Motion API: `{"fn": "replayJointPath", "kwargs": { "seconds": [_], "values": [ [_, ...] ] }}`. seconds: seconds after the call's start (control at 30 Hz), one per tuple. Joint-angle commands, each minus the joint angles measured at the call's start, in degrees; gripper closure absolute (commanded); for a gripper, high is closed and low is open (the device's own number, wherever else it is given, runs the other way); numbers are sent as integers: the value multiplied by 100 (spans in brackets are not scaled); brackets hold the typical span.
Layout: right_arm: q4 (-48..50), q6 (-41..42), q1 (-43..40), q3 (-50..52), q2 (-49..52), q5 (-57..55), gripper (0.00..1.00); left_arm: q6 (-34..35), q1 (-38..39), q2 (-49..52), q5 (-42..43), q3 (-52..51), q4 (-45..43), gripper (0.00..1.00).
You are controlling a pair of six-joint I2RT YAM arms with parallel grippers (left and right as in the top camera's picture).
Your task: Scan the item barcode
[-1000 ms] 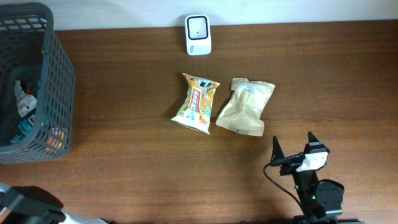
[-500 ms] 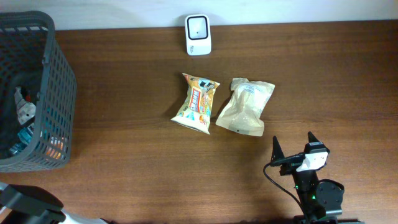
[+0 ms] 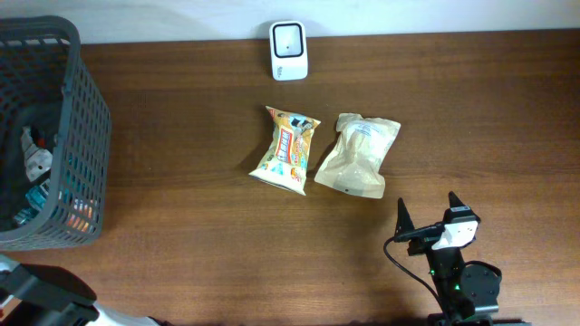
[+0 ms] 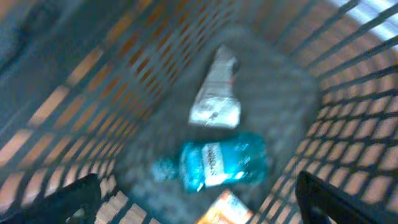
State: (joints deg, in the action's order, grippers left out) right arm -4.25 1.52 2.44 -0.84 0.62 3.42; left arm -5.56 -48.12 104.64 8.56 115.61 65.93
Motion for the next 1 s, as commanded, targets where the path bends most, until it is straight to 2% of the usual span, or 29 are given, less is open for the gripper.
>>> {"fn": "replayJointPath", "kwargs": {
  "seconds": [0.0, 0.13, 0.33, 0.5, 0.63, 0.97],
  "values": [
    [-2, 22, -26, 52, -42, -70, 2, -79, 293, 83, 675, -42, -407, 1],
    [-2, 22, -26, 52, -42, -68, 2, -492, 603, 341, 647, -46, -629, 1],
    [-2, 22, -26, 52, -42, -70, 2, -483, 726, 1180, -192, -46, -627, 1],
    [-2, 22, -26, 52, -42, -70, 2, -662, 739, 1740, -330, -46, -807, 0],
    [-2, 22, -26, 52, -42, -68, 2, -785, 774, 2094, -350, -46, -960, 10],
    [-2, 22, -26, 52, -42, -70, 2, -785, 916, 2555, -577, -46, -1620, 16]
  ]
}}
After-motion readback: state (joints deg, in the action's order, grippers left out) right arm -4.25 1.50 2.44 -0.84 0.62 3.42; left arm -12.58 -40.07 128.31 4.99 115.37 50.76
